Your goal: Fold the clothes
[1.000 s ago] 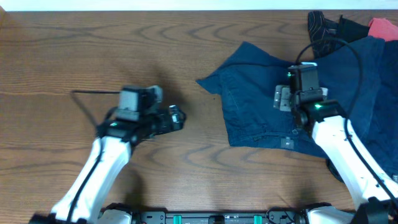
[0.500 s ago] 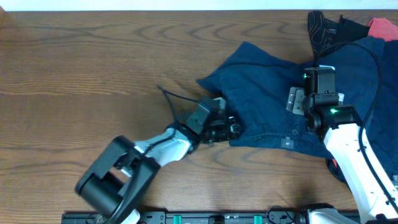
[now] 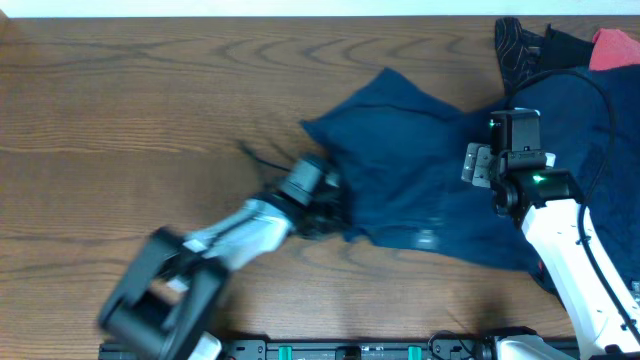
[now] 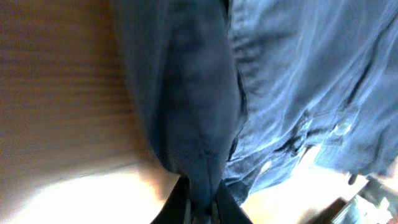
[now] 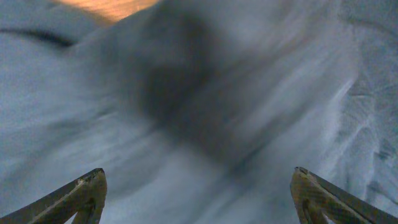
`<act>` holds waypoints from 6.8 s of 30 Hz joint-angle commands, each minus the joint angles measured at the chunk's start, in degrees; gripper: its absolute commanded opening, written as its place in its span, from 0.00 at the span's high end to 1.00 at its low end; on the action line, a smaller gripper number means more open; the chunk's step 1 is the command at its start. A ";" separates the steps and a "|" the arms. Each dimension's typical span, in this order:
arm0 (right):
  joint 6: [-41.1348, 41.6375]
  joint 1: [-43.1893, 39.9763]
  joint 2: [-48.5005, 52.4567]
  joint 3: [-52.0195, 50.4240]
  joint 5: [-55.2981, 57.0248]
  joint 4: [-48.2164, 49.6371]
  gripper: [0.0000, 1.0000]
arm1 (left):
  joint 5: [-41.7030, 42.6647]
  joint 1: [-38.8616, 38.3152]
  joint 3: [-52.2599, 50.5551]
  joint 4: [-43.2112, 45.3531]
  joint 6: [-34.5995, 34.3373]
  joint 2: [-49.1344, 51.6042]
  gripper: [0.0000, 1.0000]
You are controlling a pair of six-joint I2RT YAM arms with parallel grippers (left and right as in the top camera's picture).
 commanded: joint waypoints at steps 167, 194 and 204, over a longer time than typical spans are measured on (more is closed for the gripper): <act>60.00 15.67 18.05 -10.45 -25.49 -3.72 0.50 | -5.84 32.81 -3.21 -43.98 -9.09 -3.08 0.00; 34.01 -3.32 2.78 -9.31 -23.34 1.95 0.99 | 0.46 22.21 -5.81 -30.62 3.26 -13.40 0.94; 21.92 -10.05 -18.95 -8.61 -19.93 -6.14 0.99 | -1.14 2.01 -5.46 -39.26 2.64 -27.23 0.94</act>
